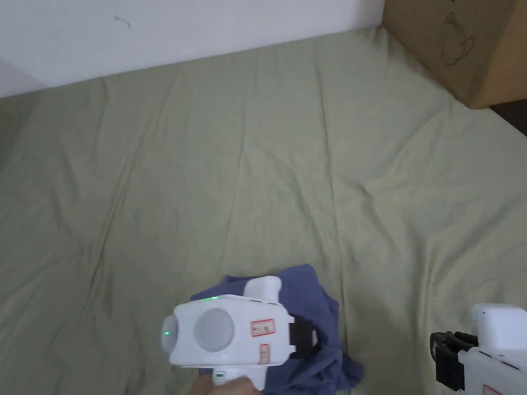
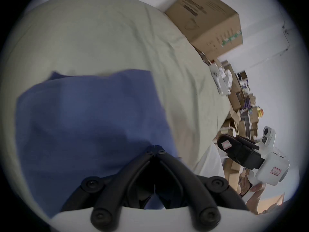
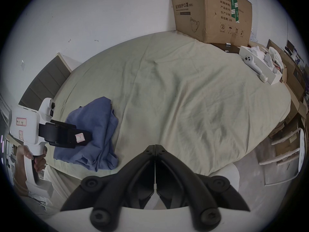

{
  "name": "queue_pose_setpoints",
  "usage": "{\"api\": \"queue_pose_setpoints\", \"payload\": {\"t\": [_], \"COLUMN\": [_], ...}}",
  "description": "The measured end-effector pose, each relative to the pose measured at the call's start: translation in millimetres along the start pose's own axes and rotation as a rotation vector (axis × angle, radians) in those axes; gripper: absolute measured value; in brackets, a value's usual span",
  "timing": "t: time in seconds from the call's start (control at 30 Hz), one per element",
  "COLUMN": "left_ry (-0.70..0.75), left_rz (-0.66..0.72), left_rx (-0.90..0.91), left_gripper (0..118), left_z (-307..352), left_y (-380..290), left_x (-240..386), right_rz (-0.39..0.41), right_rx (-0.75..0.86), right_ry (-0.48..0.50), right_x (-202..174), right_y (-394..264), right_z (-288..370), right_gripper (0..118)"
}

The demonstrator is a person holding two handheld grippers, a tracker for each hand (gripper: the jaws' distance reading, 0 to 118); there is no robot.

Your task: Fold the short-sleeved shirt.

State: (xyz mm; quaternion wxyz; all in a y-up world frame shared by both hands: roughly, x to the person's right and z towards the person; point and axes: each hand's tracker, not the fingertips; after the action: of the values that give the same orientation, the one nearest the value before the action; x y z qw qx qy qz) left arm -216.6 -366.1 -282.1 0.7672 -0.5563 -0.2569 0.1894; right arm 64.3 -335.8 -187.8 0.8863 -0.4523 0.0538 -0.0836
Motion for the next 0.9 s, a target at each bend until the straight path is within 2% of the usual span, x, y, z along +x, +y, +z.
{"api": "queue_pose_setpoints", "payload": {"t": [0.13,0.23,0.33,0.43,0.53,0.67,0.8,0.9], "left_ry": [-0.017,-0.067,-0.065,-0.108,-0.145,-0.110,-0.080,-0.099], "left_rz": [-0.072,-0.045,-0.051,0.007,0.099,0.233,0.394,0.444], "left_rx": [-0.044,-0.078,-0.043,0.070,0.194,0.326,0.390,0.418], "left_gripper": [0,0,0,0,0,0,0,0], "left_z": [-25,-31,-12,29,78,133,160,169], "left_y": [-4,-10,-13,-14,-20,-47,-79,-99], "left_x": [25,27,25,11,-18,-72,-122,-146], "right_rz": [-0.012,-0.013,-0.004,0.006,0.045,0.132,0.255,0.312], "right_rx": [-0.007,-0.007,0.002,0.012,0.028,0.037,0.033,-0.018], "right_ry": [-0.011,-0.014,-0.020,-0.014,-0.003,0.080,0.160,0.210], "right_x": [4,5,6,3,-10,-41,-85,-120], "right_y": [-3,-3,-1,5,13,30,48,58], "right_z": [2,7,12,14,14,9,-2,-21], "right_gripper": [0,0,0,0,0,0,0,0]}}
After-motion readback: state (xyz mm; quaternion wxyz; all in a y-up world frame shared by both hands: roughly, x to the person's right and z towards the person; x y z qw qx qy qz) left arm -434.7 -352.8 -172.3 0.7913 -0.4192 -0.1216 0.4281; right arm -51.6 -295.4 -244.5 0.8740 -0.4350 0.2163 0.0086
